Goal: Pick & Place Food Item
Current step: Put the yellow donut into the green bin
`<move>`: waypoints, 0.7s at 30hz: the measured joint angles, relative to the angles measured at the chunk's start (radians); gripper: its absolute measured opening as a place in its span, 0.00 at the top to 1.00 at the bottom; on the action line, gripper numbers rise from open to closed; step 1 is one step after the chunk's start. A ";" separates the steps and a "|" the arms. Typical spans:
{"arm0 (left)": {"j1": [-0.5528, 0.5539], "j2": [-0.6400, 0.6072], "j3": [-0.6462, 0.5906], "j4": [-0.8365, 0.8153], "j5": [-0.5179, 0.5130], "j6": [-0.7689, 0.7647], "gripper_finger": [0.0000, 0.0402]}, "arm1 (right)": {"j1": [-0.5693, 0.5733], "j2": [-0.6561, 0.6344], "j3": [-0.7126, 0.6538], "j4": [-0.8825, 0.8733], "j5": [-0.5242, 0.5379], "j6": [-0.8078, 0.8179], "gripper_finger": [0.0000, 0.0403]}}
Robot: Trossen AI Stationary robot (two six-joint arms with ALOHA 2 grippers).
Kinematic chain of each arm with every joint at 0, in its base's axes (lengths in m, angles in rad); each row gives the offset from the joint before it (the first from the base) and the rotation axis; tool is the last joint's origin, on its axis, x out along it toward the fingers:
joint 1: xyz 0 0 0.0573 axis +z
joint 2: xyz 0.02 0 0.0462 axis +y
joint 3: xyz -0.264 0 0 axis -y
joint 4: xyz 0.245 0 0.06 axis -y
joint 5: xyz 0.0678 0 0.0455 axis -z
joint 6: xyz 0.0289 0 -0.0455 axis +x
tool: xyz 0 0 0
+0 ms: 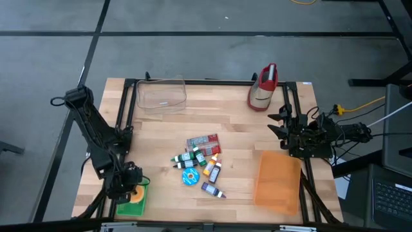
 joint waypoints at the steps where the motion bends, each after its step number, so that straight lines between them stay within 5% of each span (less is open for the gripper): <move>1: 0.000 0.004 0.000 -0.001 0.000 -0.002 0.90 | 0.000 0.000 0.000 0.000 0.000 0.000 0.48; 14: 0.000 0.010 0.031 -0.005 -0.024 0.000 0.53 | 0.000 0.000 0.000 0.000 0.000 0.003 0.48; 21: 0.000 0.010 0.066 -0.030 -0.055 0.027 0.44 | 0.000 0.000 0.000 0.000 0.000 0.003 0.48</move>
